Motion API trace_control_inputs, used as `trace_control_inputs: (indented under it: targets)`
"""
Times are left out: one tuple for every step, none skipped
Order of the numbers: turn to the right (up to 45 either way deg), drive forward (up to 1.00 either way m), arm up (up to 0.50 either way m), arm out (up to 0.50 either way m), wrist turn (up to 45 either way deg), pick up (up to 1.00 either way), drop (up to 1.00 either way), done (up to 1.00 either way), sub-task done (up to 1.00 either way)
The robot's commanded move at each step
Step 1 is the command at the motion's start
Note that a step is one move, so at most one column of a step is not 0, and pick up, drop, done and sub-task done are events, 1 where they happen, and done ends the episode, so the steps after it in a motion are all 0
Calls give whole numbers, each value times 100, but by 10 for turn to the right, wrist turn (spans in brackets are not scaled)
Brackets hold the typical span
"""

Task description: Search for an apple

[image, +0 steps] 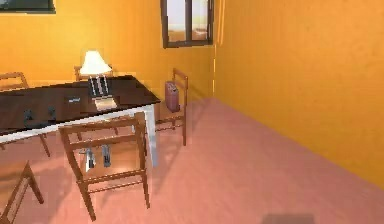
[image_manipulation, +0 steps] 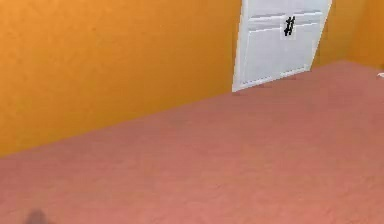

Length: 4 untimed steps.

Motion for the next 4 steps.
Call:
trace_control_inputs:
  targets:
    - [-450, 0, 0, 0, 0, 0, 0, 0, 0]
    - [-450, 0, 0, 0, 0, 0, 0, 0, 0]
    - [-360, 0, 0, 0, 0, 0, 0, 0, 0]
    - [0, 100, 0, 0, 0, 0, 0, 0, 0]
